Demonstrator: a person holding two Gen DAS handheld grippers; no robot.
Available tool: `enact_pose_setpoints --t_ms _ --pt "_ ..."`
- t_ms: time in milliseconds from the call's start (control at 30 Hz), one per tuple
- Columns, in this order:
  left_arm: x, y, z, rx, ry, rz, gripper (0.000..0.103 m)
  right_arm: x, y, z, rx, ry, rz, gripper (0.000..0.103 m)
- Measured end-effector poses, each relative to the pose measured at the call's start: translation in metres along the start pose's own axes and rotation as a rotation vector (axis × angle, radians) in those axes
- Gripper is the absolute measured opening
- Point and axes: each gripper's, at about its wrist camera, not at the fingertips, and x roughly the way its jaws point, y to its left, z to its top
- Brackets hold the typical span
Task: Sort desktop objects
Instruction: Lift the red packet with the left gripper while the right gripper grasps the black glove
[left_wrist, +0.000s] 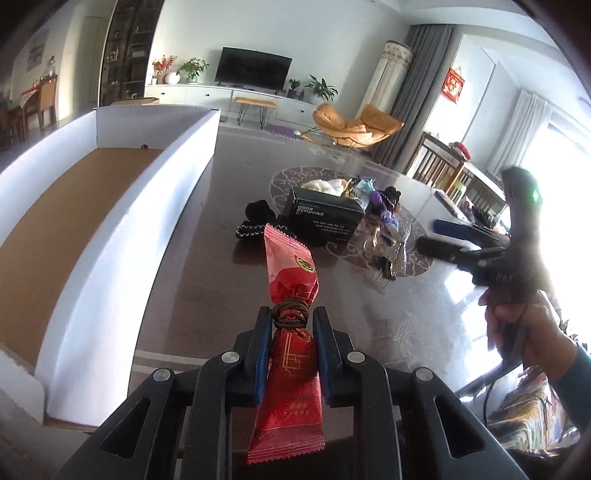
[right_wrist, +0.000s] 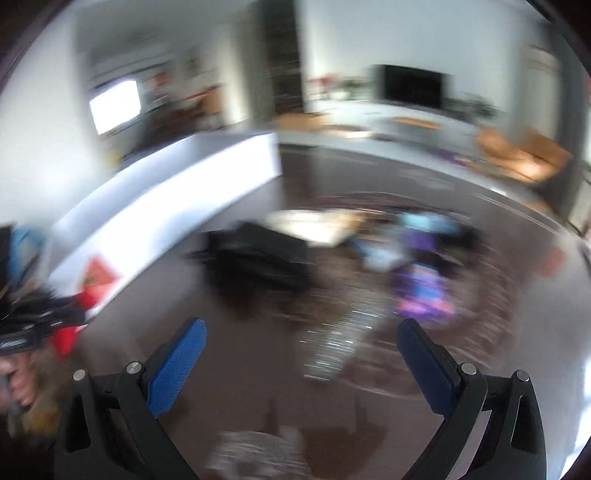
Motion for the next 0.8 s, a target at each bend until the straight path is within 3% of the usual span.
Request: enact_pose_setpoints --t_ms 133,300,400,433,500,633,800 --pt "-0.014 0.007 -0.007 -0.025 -0.010 0.022 0.021 0.056 0.069 0.035 -0.255 0.064 0.062 0.102" --pt "-0.036 0.020 -0.019 -0.063 -0.022 0.048 0.021 0.134 0.095 0.056 -0.337 0.212 0.084 0.084" --pt "-0.044 0.026 -0.023 -0.085 -0.024 0.049 0.021 0.162 0.102 0.054 -0.404 0.269 0.009 0.075" --pt "-0.046 0.027 -0.024 -0.092 -0.024 0.042 0.021 0.166 0.099 0.054 -0.399 0.282 -0.003 0.069" --pt "-0.046 0.027 -0.023 -0.091 -0.026 0.042 0.021 0.169 0.088 0.052 -0.355 0.312 -0.025 0.036" --pt "-0.048 0.025 -0.020 -0.084 -0.032 0.026 0.021 0.150 0.069 0.042 -0.309 0.323 -0.046 0.035" --pt "-0.059 0.029 -0.004 -0.104 -0.052 -0.020 0.021 0.105 0.061 0.043 -0.230 0.280 0.002 0.035"
